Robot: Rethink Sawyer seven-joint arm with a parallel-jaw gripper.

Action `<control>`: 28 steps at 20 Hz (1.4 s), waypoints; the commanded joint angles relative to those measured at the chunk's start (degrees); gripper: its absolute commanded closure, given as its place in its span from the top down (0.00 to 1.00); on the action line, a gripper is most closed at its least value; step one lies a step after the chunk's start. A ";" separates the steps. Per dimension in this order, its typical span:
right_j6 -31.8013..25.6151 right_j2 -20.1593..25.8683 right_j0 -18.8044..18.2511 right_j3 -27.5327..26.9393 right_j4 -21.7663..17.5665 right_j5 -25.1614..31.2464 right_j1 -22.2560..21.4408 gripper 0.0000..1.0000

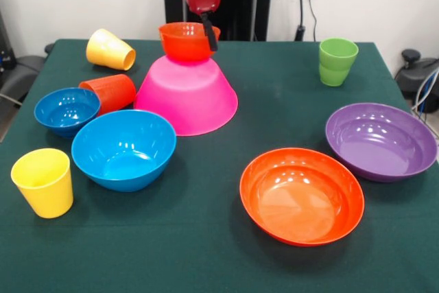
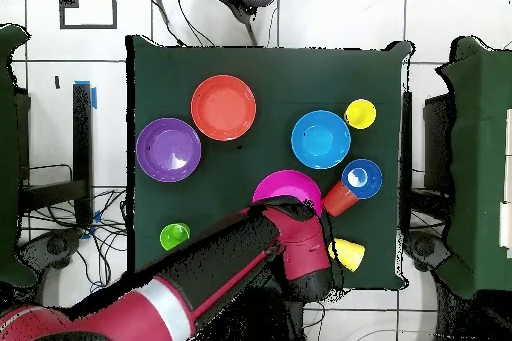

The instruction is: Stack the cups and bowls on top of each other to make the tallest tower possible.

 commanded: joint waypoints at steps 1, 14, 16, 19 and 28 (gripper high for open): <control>9.38 3.83 1.53 2.12 -1.98 3.84 -1.85 1.00; 7.50 5.81 -2.70 -2.31 -0.53 2.46 -6.47 1.00; 8.00 6.29 -3.88 -3.71 -1.79 2.61 -5.12 1.00; 10.31 6.15 -4.64 -4.52 -5.13 2.12 -2.58 1.00; 12.53 5.91 -5.76 1.34 -7.77 -0.75 -3.93 1.00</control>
